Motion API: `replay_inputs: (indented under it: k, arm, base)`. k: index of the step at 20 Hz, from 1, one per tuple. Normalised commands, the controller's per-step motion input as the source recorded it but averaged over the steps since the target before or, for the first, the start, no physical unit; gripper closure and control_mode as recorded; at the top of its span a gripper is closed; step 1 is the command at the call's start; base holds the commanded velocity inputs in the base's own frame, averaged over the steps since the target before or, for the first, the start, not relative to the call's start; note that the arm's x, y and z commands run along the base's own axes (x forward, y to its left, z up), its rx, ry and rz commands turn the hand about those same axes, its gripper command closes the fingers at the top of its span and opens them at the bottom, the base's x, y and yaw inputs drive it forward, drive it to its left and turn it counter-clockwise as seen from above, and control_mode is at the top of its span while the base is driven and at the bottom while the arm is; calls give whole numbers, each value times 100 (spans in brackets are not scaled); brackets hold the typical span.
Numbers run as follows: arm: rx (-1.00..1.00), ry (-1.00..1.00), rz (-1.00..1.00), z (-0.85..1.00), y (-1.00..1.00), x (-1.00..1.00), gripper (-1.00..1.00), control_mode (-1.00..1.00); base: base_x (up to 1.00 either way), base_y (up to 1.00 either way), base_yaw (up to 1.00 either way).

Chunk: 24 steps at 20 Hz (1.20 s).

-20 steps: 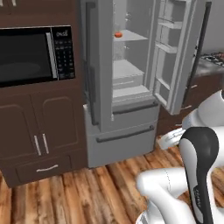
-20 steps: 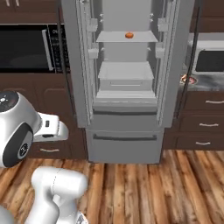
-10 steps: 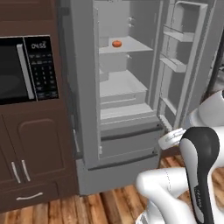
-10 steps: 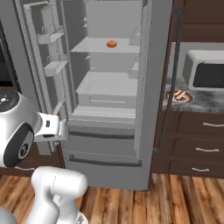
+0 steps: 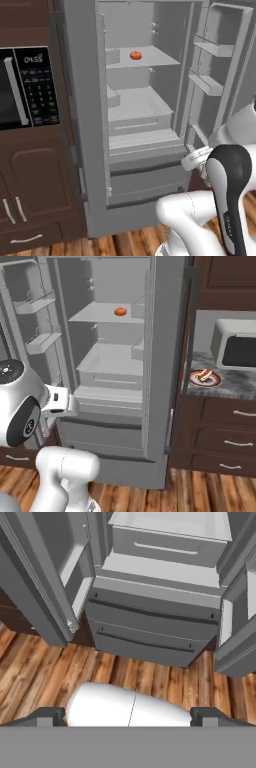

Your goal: Place the cold items (squash and kiwi) from the fridge in one tupperware on the dining counter. Place the warm items (kebab skewer and hot dog) in the stove area in another tupperware.

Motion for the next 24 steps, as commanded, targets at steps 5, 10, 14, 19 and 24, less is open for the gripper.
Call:
replay_inputs:
  k: [5,10,14,19,24]
  arm:
    - [0,0,0,0,0,0,-100,100]
    - [0,0,0,0,0,0,-100,100]
    - [0,0,0,0,0,0,-100,100]
    - [0,0,0,0,0,0,-100,100]
    - [0,0,0,0,0,0,-100,100]
  base:
    - [62,-26,7]
    - [78,-31,9]
    - [73,-39,11]
    - [80,-29,8]
    - [91,-8,8]
